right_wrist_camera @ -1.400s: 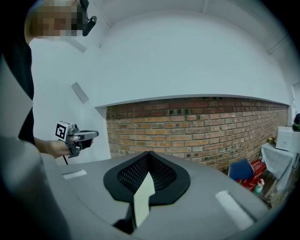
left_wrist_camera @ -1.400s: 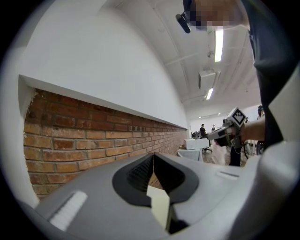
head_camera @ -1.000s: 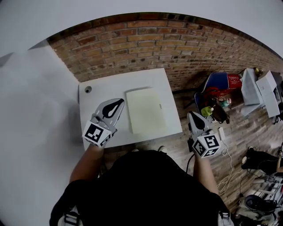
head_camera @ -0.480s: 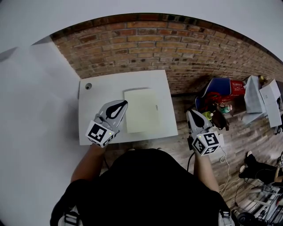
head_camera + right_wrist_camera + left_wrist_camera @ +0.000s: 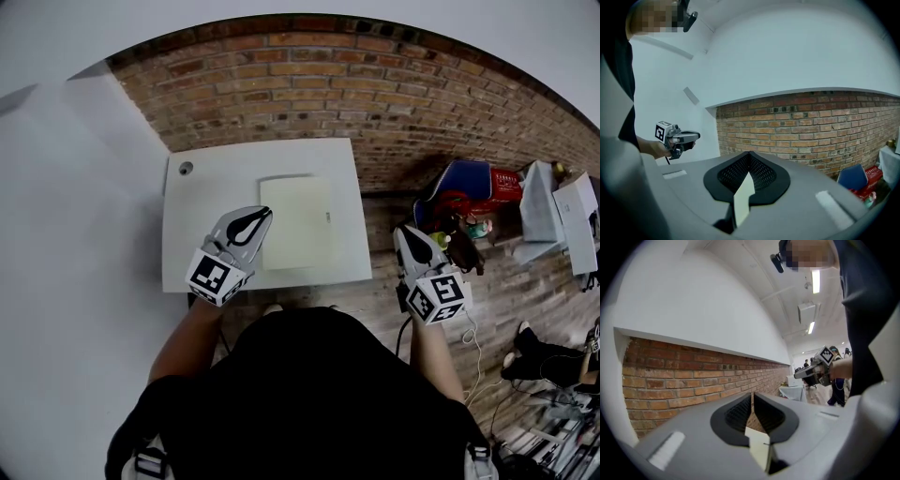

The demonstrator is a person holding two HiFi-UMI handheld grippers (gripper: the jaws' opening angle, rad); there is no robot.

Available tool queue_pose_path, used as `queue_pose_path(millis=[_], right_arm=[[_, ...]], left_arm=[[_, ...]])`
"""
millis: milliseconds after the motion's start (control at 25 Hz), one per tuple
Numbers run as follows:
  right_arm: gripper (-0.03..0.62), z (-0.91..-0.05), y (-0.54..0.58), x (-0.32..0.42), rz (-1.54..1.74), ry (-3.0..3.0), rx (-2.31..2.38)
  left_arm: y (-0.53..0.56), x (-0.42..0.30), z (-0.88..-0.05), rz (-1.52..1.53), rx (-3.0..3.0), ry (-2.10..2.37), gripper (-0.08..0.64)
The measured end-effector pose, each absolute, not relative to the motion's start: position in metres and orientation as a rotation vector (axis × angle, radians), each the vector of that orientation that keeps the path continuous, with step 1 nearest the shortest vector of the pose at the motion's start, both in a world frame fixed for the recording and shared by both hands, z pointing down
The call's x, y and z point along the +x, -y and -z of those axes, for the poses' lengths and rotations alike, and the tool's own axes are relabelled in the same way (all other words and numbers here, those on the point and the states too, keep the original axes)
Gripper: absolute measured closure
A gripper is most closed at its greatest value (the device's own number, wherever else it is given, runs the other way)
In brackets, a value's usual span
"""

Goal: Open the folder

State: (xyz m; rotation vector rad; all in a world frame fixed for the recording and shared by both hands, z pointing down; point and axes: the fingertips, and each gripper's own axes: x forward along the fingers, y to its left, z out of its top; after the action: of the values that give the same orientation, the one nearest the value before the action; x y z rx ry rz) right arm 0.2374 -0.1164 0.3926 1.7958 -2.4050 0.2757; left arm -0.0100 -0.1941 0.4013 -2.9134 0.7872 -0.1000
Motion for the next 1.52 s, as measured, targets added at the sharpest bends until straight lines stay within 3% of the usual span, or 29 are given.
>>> queue_pose_path(millis=[600,1080,1320,1520], right_arm=[[0.589,-0.411,0.089,0.244,-0.336,2.375,1.789],[0.589,-0.442,0.064,0.24,-0.432,2.343,1.769],[0.589,-0.449,0.056,0.244,-0.463,2.324,1.76],[0.589,-0.455,0.05,0.248,-0.478,2.3,1.765]], left_arm=[[0.172,0.027,-0.465,0.335,-2.922,-0.682,0.537],[0.153,0.065,-0.554,0.668,-2.868,-0.542,0.389],[0.137,0.089,-0.604,0.848,-2.919,-0.445,0.257],[0.127,0.102,-0.644,0.981,-2.921,-0.385,0.215]])
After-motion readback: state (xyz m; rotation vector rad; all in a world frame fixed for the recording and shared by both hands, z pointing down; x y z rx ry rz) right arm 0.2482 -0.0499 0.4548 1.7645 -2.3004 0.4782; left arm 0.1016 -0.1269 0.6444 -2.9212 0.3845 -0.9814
